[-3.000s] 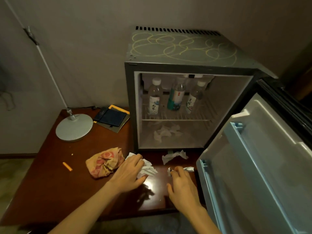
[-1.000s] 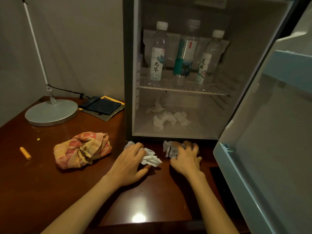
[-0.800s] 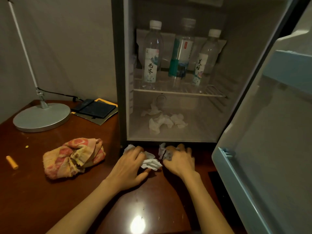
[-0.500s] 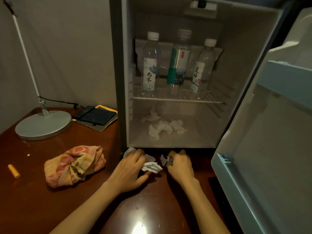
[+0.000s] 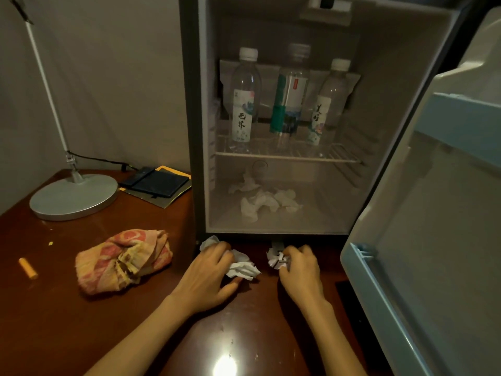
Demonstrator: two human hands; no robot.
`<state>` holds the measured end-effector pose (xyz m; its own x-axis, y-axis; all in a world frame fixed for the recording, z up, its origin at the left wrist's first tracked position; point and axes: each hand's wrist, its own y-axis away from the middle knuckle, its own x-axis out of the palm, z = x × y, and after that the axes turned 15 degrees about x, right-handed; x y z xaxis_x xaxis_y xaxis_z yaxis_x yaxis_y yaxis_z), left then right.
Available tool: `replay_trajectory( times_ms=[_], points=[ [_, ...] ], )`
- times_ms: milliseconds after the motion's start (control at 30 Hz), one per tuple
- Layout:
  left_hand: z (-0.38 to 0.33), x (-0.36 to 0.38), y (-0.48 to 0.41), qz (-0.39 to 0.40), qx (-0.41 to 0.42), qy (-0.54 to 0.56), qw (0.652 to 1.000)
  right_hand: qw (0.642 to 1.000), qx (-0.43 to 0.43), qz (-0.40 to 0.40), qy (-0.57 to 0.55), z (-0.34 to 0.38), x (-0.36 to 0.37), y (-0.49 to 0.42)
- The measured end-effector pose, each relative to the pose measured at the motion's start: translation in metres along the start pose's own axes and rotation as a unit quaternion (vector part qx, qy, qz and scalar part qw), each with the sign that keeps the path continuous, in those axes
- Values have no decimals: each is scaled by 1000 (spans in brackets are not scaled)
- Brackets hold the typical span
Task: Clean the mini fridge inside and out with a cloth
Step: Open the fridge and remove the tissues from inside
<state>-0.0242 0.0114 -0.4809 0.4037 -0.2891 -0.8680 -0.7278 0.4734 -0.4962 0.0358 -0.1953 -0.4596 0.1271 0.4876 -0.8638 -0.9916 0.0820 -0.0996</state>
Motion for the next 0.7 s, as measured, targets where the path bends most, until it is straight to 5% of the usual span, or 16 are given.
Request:
replay_trajectory(
  times_ms=[367, 500, 700],
  points=[
    [9, -19, -5, -17, -6, -15, 1000, 982, -108, -111, -106, 78, -14, -48],
    [10, -18, -3, -25, -9, -1, 1000, 996, -57, -41, -55, 94, 3, -85],
    [15, -15, 4, -18, 12, -1, 1000, 992, -112, 29, 57, 101, 24, -111]
  ],
)
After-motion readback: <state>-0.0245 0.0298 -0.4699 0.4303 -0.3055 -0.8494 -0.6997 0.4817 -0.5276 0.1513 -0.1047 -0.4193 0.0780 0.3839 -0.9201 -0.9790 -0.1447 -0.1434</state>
